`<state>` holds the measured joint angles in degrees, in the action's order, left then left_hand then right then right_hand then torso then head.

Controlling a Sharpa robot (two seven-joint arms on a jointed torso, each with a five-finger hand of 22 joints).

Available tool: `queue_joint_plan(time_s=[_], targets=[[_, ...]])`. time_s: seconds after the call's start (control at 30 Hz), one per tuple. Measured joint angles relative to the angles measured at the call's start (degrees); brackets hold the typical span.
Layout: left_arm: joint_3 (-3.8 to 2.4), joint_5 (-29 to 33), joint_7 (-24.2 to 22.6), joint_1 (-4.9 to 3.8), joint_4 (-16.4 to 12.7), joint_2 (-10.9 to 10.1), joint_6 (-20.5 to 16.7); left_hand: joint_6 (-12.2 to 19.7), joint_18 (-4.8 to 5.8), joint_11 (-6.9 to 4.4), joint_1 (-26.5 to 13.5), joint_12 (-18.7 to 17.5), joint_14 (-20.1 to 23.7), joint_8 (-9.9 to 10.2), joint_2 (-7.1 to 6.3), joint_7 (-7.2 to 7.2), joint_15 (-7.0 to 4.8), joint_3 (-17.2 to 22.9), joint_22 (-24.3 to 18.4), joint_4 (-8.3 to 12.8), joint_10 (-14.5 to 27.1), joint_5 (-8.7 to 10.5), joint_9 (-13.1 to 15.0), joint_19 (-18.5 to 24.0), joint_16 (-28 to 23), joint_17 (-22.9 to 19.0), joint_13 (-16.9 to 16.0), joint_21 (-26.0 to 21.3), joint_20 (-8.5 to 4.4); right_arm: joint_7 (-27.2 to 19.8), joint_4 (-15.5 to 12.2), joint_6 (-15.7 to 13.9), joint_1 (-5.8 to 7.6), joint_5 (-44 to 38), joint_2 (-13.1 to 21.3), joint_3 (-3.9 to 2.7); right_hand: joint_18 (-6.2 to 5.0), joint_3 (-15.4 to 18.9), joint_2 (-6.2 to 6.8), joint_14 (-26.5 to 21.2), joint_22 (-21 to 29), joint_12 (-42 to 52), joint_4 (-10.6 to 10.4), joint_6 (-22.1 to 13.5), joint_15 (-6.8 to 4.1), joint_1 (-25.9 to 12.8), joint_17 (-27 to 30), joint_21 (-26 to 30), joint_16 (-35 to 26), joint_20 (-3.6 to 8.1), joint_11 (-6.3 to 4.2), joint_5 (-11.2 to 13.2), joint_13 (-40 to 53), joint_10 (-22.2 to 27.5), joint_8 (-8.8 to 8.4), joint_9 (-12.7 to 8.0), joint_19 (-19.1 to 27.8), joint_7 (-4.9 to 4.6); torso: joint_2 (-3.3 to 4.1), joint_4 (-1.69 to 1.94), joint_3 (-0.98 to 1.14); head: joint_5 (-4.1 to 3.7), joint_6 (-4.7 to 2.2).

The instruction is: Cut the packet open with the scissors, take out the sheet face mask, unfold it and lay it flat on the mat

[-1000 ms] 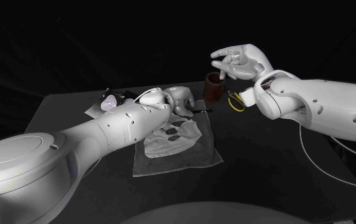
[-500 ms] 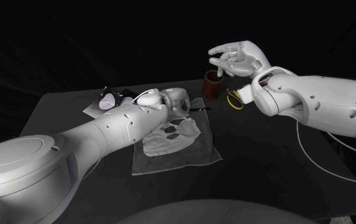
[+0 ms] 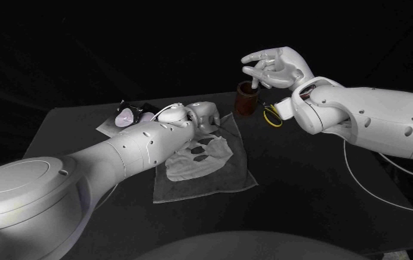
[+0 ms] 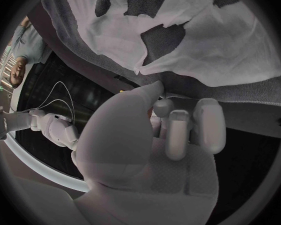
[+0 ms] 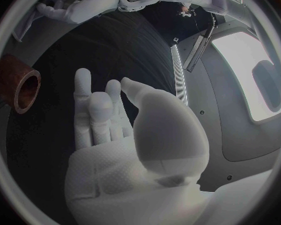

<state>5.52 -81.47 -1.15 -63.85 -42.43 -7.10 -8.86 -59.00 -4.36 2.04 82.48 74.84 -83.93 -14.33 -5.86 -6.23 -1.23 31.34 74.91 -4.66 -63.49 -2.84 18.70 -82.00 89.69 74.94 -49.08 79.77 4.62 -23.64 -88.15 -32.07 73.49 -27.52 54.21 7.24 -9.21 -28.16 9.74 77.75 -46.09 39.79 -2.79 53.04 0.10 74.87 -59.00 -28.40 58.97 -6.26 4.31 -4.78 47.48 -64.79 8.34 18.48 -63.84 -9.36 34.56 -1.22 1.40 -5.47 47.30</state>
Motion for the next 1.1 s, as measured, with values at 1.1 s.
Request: queue_joint_plan(time_s=[1.1], targets=[[-0.11, 7.1, -4.3, -0.01, -1.4, -0.8, -3.6, 6.6, 0.01, 0.64, -2.8, -5.0, -0.1, -1.2, -5.83, -1.41, -0.12, 3.9, 0.0, 4.8, 5.4, 0.17, 0.9, 0.7, -0.1, 0.0, 7.3, -0.4, -0.13, 0.6, 1.2, 1.0, 0.00, 0.2, -0.2, 0.01, -0.52, 0.0, -0.23, -0.6, 0.3, 0.0, -0.3, -0.4, 0.20, -0.2, 0.5, 0.4, -0.7, 0.00, 0.01, 0.3, -0.3, 0.4, 0.00, 0.0, 0.0, 0.01, 0.13, -0.05, 0.07, -0.08, -0.42]])
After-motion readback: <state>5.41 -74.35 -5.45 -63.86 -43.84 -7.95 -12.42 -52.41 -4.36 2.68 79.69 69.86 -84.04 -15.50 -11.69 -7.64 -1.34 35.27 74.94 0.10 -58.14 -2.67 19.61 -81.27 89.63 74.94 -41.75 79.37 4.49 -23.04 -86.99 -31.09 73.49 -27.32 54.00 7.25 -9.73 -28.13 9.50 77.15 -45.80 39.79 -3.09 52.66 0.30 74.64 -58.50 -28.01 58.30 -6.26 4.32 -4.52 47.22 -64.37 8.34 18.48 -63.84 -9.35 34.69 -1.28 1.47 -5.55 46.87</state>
